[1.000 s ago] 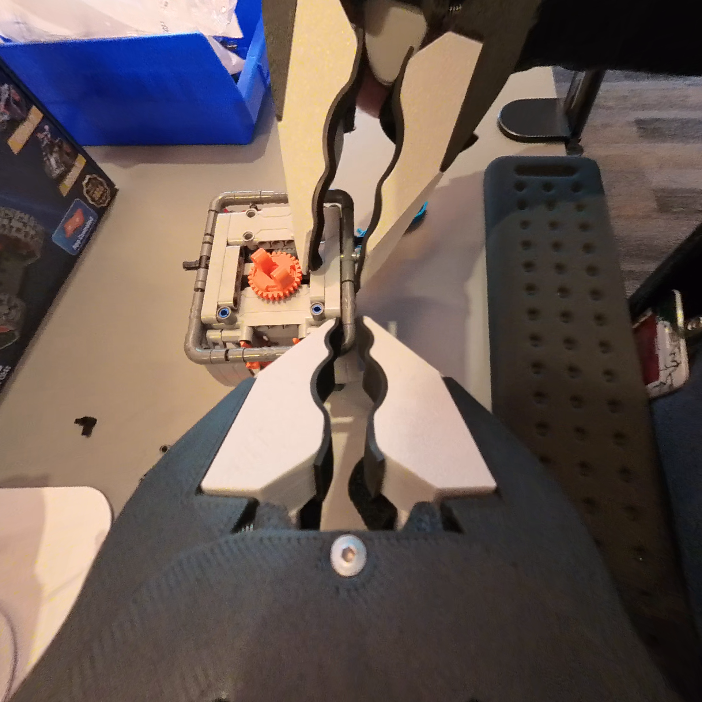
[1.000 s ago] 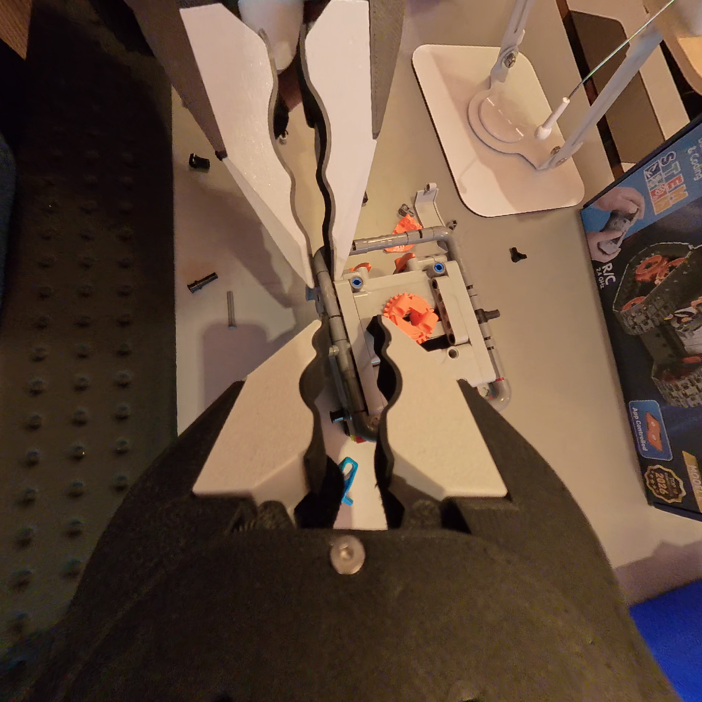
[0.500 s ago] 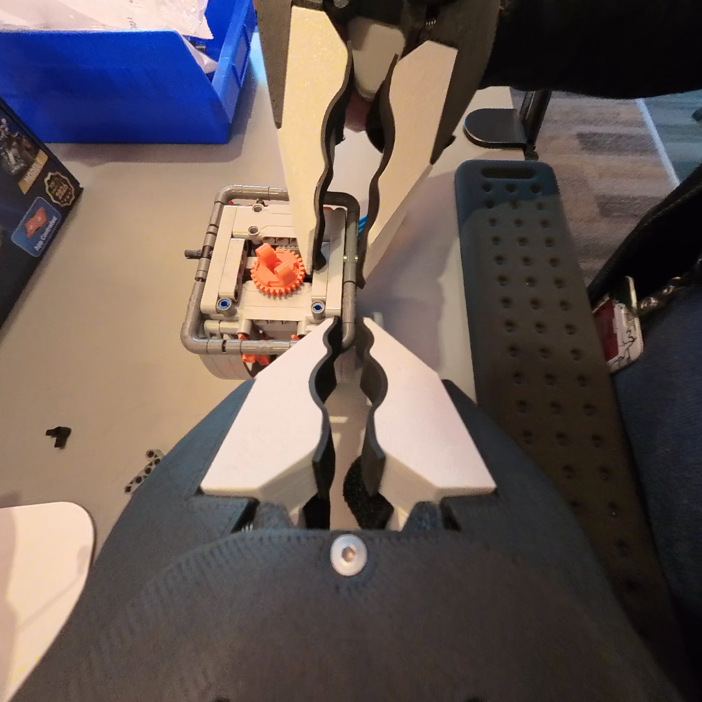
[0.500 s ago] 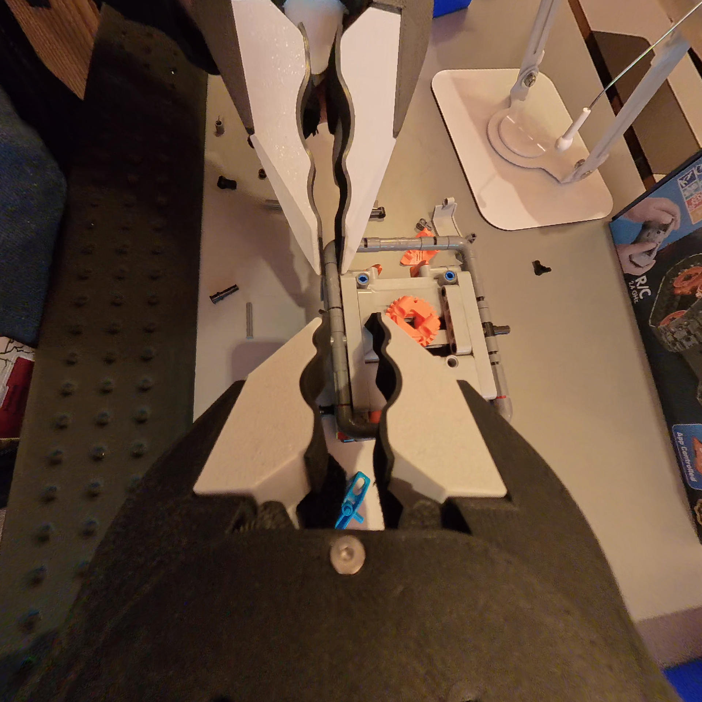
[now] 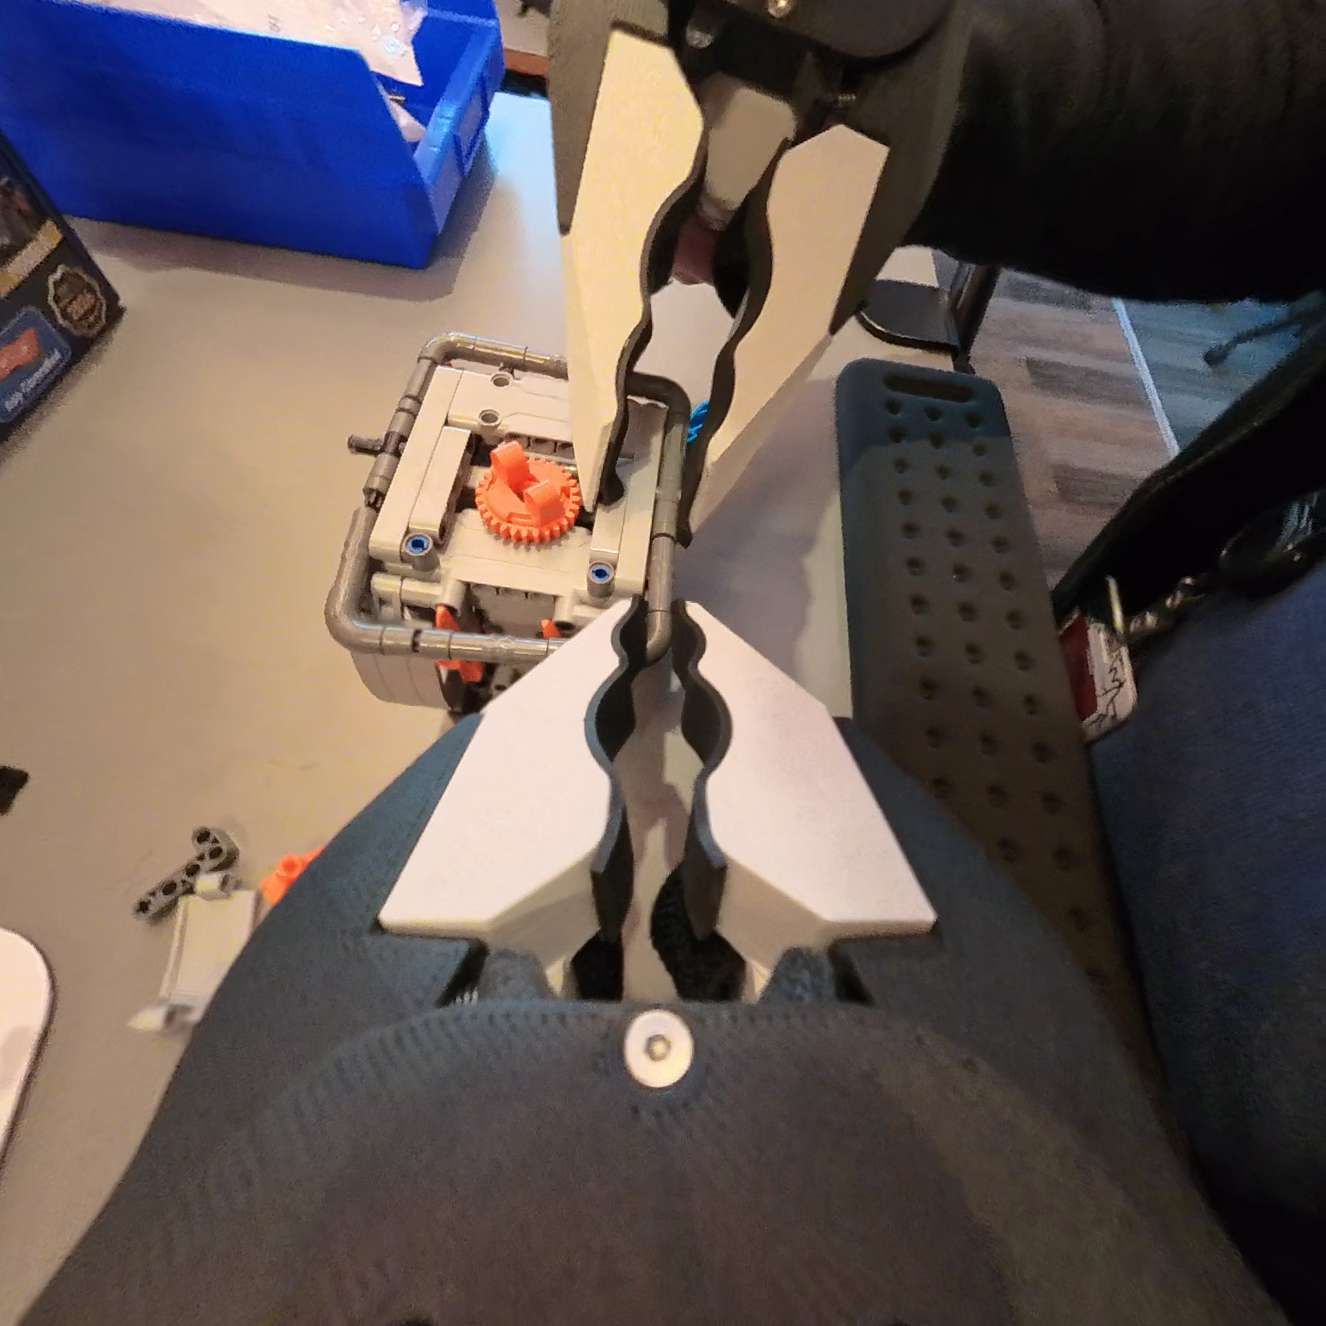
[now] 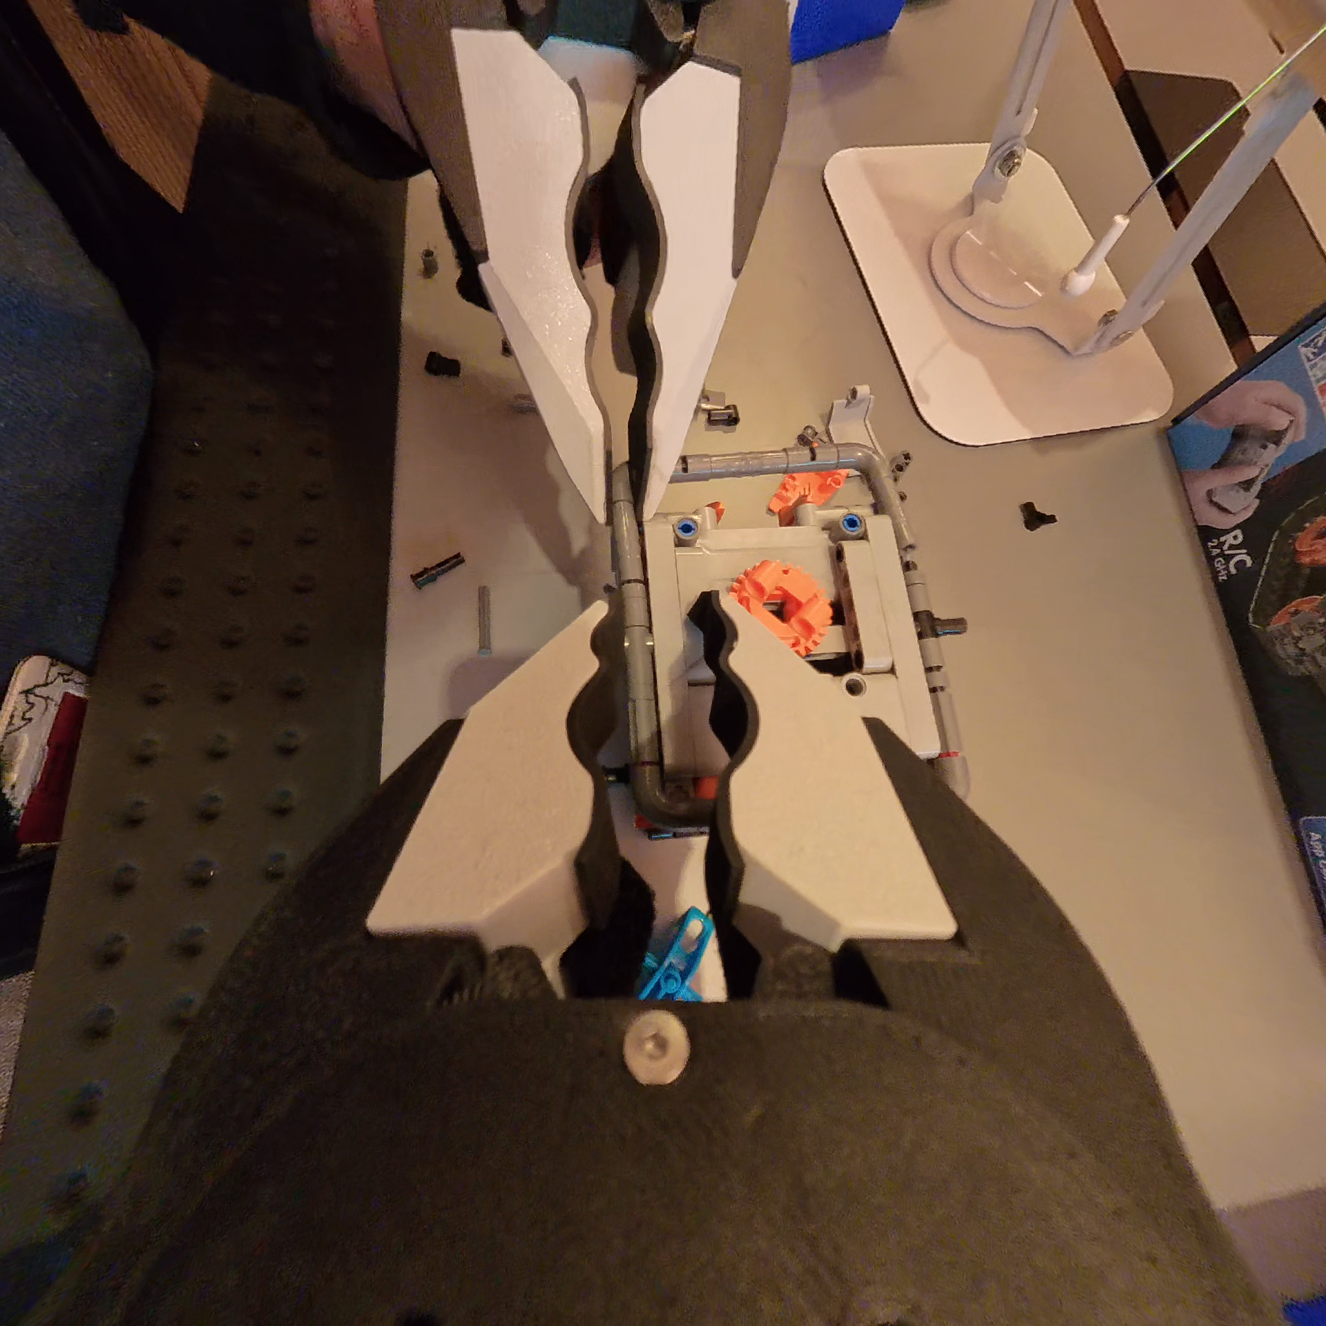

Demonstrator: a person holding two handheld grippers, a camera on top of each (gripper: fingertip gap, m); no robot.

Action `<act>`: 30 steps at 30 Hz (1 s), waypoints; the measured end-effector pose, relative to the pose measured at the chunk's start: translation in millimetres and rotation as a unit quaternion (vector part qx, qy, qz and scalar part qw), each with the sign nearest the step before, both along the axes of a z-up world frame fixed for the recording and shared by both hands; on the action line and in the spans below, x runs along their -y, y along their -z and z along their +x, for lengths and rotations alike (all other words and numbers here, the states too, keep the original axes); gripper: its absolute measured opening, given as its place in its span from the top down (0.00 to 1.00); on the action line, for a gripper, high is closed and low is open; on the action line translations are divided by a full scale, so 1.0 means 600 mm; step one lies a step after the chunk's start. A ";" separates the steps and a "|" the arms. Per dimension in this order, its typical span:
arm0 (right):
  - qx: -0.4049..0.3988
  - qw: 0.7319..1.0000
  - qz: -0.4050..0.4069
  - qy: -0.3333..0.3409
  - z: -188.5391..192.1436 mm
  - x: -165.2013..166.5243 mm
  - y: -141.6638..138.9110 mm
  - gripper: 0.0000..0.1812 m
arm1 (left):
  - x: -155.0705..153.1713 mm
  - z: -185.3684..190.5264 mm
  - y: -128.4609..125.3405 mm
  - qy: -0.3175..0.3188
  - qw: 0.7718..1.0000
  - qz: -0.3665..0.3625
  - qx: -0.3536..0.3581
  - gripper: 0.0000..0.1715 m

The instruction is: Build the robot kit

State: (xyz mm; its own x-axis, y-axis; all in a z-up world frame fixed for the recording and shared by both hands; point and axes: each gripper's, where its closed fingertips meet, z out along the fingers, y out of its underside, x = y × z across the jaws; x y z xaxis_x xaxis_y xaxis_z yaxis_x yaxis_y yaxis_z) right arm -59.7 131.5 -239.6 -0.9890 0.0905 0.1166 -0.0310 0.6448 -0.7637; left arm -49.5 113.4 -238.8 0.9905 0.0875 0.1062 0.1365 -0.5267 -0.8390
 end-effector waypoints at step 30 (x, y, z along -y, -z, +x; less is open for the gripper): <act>-0.062 0.998 0.027 0.014 0.018 0.074 -0.005 0.85 | 0.042 -0.011 -0.012 -0.133 0.926 0.088 0.343 0.96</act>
